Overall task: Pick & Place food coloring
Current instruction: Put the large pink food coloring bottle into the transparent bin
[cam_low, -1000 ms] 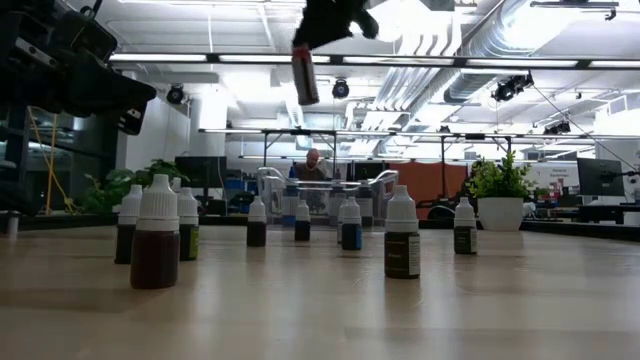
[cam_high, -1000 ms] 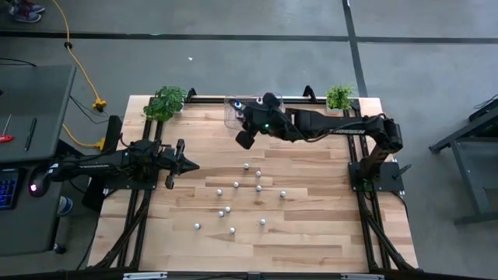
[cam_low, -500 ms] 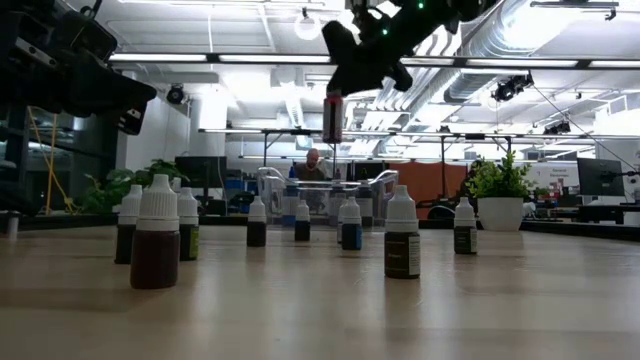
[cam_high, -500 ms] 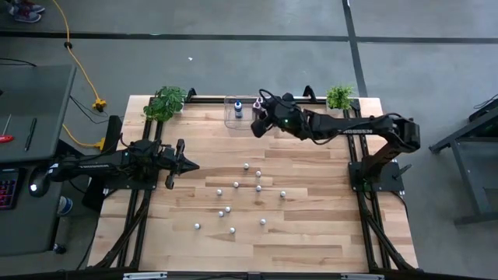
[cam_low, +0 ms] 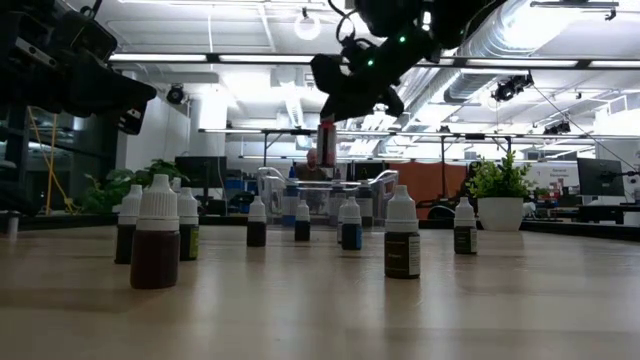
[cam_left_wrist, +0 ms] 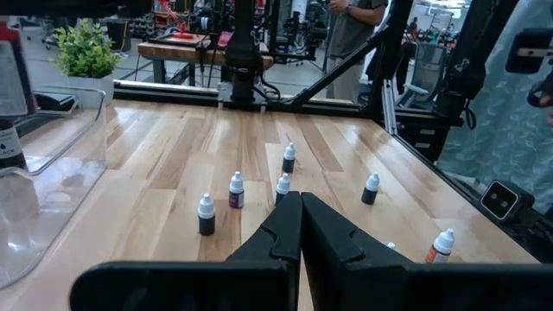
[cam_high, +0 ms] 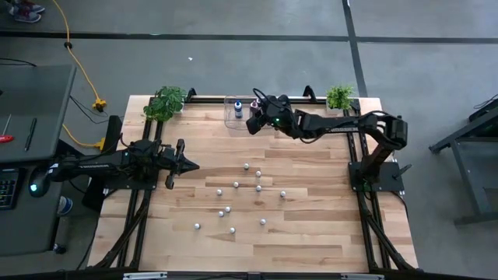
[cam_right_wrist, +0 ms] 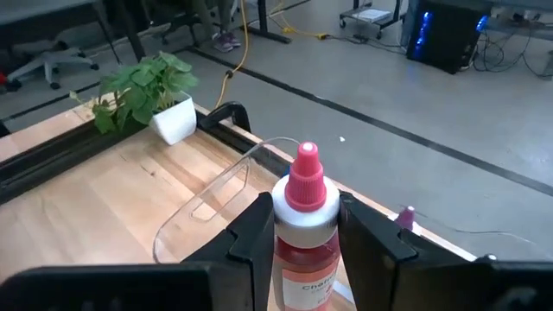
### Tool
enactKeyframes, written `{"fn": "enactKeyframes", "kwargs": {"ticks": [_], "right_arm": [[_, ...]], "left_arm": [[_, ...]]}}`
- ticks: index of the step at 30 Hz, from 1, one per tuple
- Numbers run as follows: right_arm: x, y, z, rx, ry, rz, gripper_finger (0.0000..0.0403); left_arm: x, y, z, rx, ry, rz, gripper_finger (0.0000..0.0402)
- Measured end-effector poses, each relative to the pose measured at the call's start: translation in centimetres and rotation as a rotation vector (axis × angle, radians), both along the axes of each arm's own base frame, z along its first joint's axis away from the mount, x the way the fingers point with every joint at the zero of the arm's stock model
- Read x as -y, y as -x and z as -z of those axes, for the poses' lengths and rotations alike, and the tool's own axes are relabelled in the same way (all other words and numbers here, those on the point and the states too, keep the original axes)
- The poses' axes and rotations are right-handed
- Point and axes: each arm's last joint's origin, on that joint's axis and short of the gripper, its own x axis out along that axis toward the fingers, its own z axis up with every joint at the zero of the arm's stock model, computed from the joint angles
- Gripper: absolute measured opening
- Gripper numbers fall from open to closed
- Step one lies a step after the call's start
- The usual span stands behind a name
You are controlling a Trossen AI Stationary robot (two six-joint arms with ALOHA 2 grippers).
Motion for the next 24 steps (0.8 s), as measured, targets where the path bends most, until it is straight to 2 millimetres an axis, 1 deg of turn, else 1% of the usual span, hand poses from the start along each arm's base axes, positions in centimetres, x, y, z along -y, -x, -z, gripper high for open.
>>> {"fn": "enactKeyframes", "kwargs": {"ticks": [15,19,24], "right_arm": [[2.6,-3.4,3.2,-0.012,-0.071,0.113,0.0105],[3.2,-3.8,4.1,-0.004,-0.093,0.147,0.0105],[3.8,-3.7,4.9,-0.006,-0.107,0.202,0.0105]], "left_arm": [[0.0,0.0,0.0,0.0,0.0,0.0,0.0002],[0.0,0.0,0.0,0.0,0.0,0.001,0.0002],[0.0,0.0,0.0,0.0,0.0,0.001,0.0002]]}}
